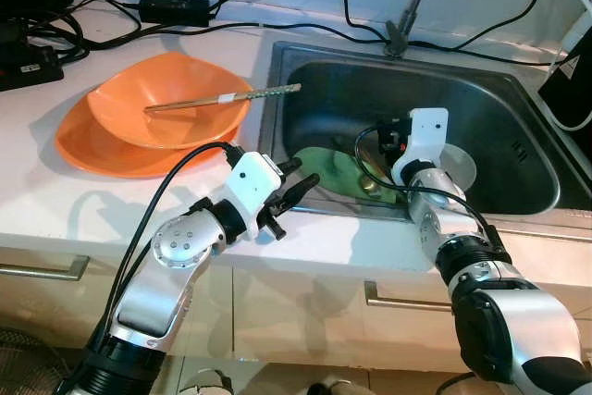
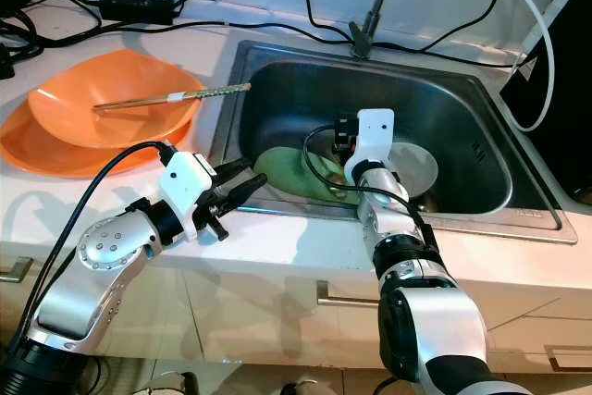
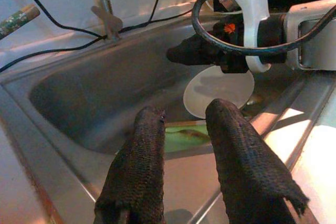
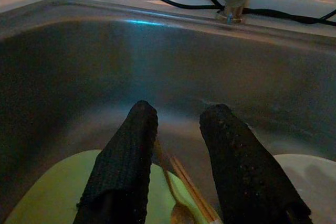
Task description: Kitchen organization
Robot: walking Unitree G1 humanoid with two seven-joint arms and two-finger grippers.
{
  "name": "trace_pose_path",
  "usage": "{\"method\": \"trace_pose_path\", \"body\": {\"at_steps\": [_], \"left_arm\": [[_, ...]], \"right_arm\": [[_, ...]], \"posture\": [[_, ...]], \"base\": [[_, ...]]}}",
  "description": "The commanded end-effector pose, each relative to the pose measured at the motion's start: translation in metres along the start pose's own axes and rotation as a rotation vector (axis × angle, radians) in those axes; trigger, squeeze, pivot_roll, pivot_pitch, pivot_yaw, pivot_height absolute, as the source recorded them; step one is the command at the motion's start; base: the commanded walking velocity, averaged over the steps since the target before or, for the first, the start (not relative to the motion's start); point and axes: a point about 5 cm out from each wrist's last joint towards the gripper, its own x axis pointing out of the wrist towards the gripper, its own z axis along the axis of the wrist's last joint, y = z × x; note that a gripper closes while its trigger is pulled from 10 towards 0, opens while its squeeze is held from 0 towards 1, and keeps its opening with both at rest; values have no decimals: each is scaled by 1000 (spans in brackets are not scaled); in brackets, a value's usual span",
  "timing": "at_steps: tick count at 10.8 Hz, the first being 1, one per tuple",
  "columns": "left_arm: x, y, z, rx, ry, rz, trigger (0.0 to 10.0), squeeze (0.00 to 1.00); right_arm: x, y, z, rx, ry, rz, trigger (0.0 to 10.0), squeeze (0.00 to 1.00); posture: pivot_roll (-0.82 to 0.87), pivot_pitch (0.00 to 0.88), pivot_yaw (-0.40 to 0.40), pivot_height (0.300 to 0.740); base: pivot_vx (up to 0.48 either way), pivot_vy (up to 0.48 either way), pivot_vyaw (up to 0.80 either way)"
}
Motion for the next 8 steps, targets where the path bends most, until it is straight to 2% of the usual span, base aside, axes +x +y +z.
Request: {"method": "trace_pose_path", "body": {"at_steps": [1,2,3,5,7,8], "left_arm": [[-1,-10,-12,-32,59,-34,10000,0],[0,-9,-12,-26,57,-24,10000,0],[0,-10,-12,-25,56,-18,10000,0],[2,-14,-13,-33,54,-24,10000,0],[3,-16,-13,-34,54,-27,10000,0],[3,-16,-13,-32,56,-22,10000,0]], "right_arm": [[1,-3,3,-12,1,-9,10000,0],[2,-6,10,-33,-43,-38,10000,0],[3,-5,26,-64,-140,-39,10000,0],[-6,-6,55,-42,-330,-57,10000,0],[-18,-6,59,-58,-381,-71,10000,0],[-39,-4,54,-64,-397,-67,10000,0]], "posture": [[9,65,-146,740],[9,65,-146,740],[1,73,-144,740],[-18,82,-140,740],[-29,87,-137,740],[-36,94,-140,740]], "base": [[0,0,0],[0,0,0],[0,0,0],[0,0,0],[0,0,0],[0,0,0]]}}
